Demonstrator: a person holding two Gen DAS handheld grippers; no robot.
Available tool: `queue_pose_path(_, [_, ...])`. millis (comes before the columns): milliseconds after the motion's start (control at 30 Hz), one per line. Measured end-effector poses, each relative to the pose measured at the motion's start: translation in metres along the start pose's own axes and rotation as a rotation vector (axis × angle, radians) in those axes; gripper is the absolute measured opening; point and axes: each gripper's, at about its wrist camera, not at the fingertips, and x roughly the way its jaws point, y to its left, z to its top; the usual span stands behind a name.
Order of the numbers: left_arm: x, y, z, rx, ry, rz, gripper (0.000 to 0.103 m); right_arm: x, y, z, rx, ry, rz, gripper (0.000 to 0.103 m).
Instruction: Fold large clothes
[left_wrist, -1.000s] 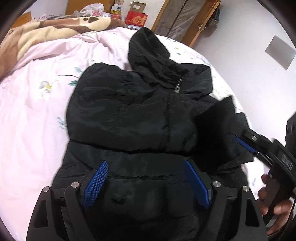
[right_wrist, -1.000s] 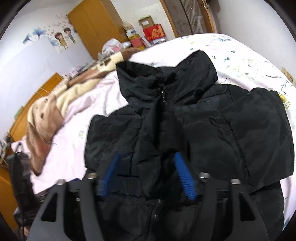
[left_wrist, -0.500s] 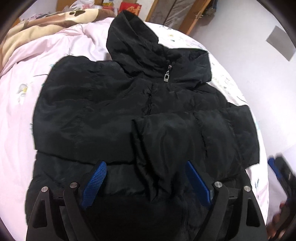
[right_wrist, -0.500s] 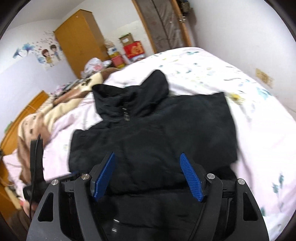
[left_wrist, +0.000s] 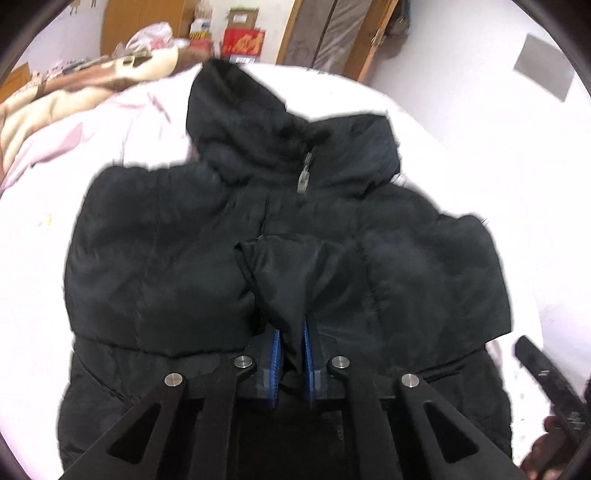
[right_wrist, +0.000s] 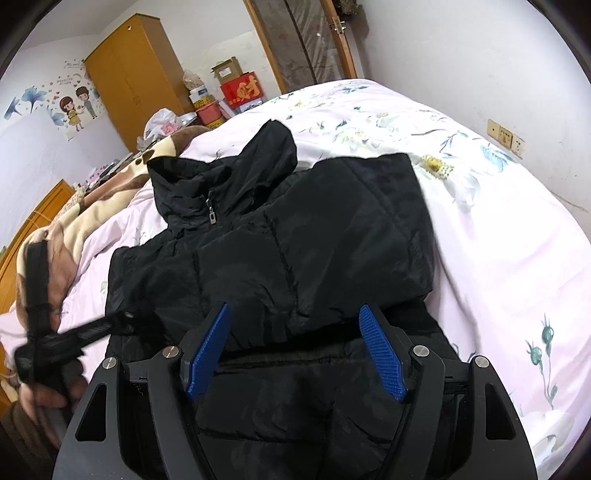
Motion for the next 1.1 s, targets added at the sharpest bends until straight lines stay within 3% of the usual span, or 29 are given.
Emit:
queue_pose_path(167, [-0.041,0.004,0.033,0.019,-0.123,-0.034,0.011,-0.004,-0.002,0.011,0.0,-0.035,-0.03,0.072])
queue_pose_path(333, [-0.06,0.025,0.055,0.012,-0.208,0.009,0.011,0.001,0.002,0.021,-0.005,-0.054,-0.041,0.072])
queue_pose_path(700, [-0.018,0.101,0.034,-0.129,-0.11,0.105,0.011,0.047,0.023,0.044,-0.092,-0.037,-0.1,0.072])
queue_pose_path(833, [0.003,0.107,0.023,-0.117,-0.076,0.148,0.012,0.074,0.024,0.048,-0.121,0.0,-0.137,0.072])
queue_pose_path(1100, [0.03,0.119,0.022,-0.134,-0.035,0.146,0.024,0.117,0.017,0.047,-0.149,0.075,-0.217,0.072])
